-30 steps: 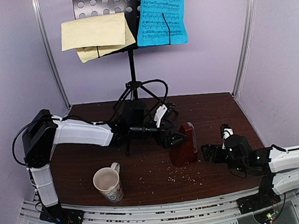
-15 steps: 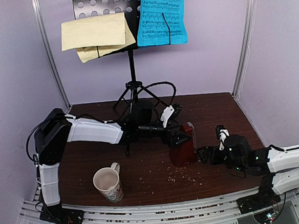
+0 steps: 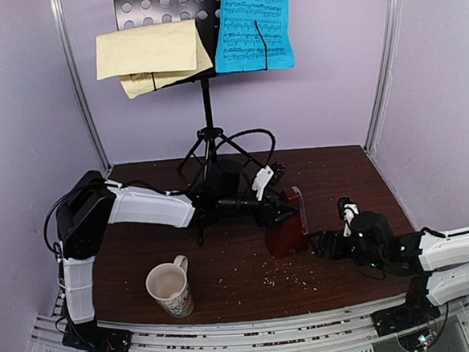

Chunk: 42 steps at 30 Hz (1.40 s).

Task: Pack up the instrument practice props

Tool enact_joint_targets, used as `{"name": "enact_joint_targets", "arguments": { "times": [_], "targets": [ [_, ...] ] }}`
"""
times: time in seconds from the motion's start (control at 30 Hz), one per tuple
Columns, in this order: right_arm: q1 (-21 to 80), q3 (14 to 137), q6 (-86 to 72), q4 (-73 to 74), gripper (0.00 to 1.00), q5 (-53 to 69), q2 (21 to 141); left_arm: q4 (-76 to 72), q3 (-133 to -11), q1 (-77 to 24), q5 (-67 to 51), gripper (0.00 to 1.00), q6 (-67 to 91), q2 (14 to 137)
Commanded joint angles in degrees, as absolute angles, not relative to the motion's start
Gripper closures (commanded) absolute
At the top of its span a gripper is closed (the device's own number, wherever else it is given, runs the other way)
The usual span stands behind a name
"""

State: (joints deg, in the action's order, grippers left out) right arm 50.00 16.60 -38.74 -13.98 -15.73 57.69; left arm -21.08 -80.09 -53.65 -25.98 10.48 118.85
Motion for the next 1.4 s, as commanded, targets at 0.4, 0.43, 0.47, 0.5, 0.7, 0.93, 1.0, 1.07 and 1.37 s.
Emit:
{"name": "enact_joint_targets", "arguments": {
  "times": [0.4,0.43,0.47,0.5,0.7,0.93,1.0,1.07,1.37],
  "targets": [
    [50.3,27.0,-41.4,-13.7,0.11,-11.6,71.2,-17.6,-86.8,-51.2,-19.6,0.44,23.3,121.3],
    [50.5,27.1,-41.8,-14.4,0.12,-11.6,72.1,-16.8,-87.3,-51.1,-19.3,0.45,23.5,121.6],
    [50.7,27.6,-42.0,-14.7,0.13,-11.7,73.1,-16.1,-87.8,-51.2,-18.8,0.45,23.6,121.7],
    [50.9,28.0,-42.3,-15.0,0.13,-12.0,74.1,-15.6,-88.0,-51.2,-18.5,0.45,23.8,121.7],
    [51.9,31.4,-42.5,-16.6,0.13,-14.2,81.3,-14.4,-88.6,-51.2,-17.3,0.46,24.3,121.7],
    [53.4,34.7,-39.4,-17.2,0.10,-17.7,87.2,-14.5,-88.7,-51.2,-17.9,0.46,25.4,122.0],
    [53.7,35.3,-39.0,-17.2,0.10,-18.5,88.3,-14.7,-88.6,-51.2,-17.9,0.46,25.7,122.0],
    [53.9,35.5,-38.6,-17.8,0.10,-19.2,89.2,-14.8,-88.6,-51.2,-17.9,0.46,25.8,122.0],
    [55.2,36.9,-37.3,-18.9,0.13,-21.0,91.2,-14.5,-88.9,-51.2,-17.2,0.46,26.1,122.2]
  ]
}}
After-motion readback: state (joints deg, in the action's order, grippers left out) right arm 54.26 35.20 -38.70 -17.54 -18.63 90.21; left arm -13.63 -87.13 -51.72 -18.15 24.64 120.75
